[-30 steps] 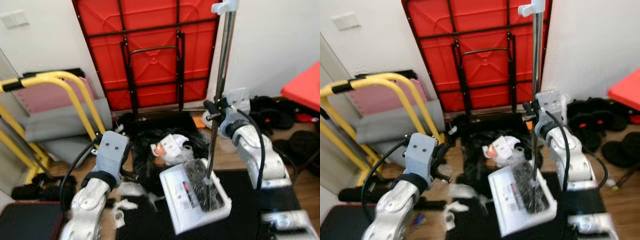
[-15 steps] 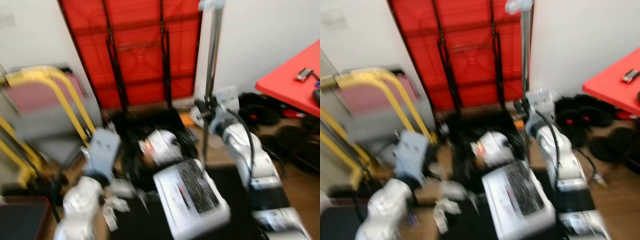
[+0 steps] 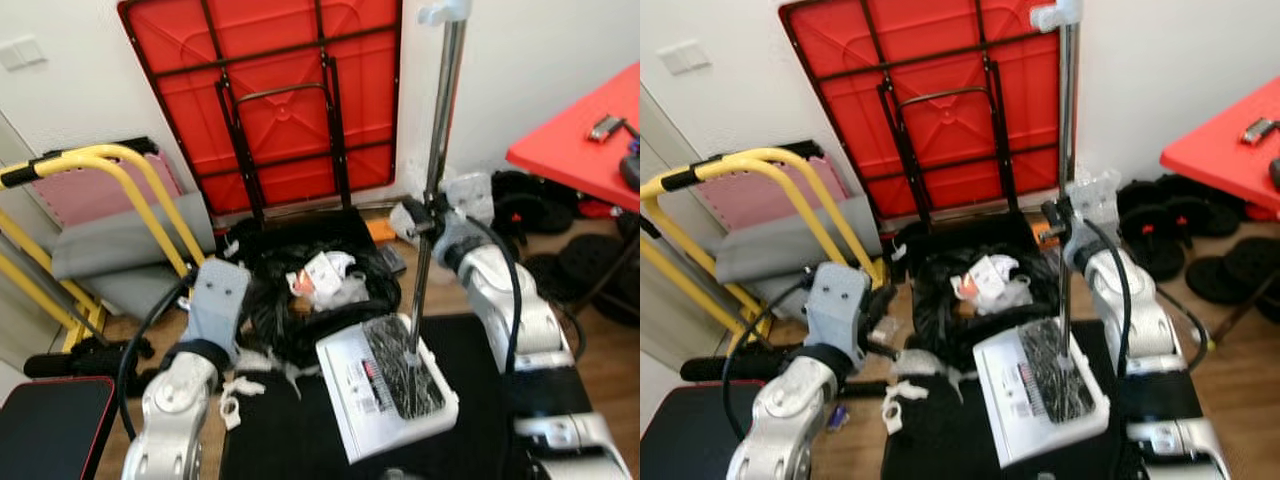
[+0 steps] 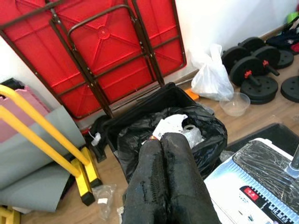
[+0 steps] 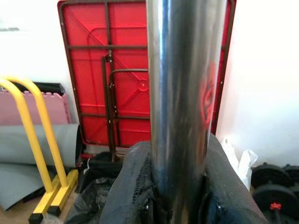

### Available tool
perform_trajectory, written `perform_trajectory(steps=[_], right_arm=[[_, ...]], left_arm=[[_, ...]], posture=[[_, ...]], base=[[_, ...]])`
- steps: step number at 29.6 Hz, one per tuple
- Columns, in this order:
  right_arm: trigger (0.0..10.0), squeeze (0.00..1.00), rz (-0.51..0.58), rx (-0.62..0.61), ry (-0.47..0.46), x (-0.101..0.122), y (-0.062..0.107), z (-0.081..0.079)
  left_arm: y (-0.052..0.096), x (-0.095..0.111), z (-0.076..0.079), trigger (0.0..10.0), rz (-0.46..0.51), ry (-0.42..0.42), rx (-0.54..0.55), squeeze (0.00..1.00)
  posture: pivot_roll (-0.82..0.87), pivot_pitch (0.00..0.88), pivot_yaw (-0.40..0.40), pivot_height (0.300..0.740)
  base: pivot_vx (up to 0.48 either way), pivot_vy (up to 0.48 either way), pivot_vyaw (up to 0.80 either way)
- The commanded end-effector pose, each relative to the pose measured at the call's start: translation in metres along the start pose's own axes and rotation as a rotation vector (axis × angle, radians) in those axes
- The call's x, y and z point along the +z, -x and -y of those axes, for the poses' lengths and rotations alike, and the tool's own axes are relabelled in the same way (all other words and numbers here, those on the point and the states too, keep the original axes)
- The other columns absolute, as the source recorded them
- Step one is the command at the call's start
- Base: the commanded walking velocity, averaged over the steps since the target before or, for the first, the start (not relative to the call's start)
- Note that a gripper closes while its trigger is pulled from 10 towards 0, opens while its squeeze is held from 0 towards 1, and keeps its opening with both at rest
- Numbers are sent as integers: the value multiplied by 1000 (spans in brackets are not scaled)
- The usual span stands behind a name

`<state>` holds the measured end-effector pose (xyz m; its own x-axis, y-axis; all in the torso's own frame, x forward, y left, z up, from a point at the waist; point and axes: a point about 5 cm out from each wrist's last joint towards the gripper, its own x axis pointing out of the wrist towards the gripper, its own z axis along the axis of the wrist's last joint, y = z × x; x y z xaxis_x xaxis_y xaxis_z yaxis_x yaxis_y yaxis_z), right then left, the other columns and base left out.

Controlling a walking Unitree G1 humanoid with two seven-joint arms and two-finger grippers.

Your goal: Sweep floor

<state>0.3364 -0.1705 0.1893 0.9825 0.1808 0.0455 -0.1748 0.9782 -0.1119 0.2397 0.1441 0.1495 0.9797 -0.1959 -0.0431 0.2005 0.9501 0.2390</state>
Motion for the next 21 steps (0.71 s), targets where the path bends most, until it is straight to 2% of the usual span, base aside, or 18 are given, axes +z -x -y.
perform_trajectory(steps=[1,11,16,21], right_arm=[[10000,0,74,23,4,17,-3,-9],[10000,0,59,-39,4,14,-7,-5],[10000,0,53,-104,-39,16,-13,3],[10000,0,62,-133,-52,17,-15,5]], left_arm=[[2,-4,-9,10000,-16,-18,91,0],[2,-2,-8,10000,-12,-25,89,0],[2,-2,-7,10000,-10,-29,87,0],[3,-1,-6,10000,-7,-33,80,0]], posture=[[-128,15,19,740],[-124,18,18,740],[-122,21,18,720],[-120,26,20,700]], base=[[0,0,0],[0,0,0],[0,0,0],[0,0,0]])
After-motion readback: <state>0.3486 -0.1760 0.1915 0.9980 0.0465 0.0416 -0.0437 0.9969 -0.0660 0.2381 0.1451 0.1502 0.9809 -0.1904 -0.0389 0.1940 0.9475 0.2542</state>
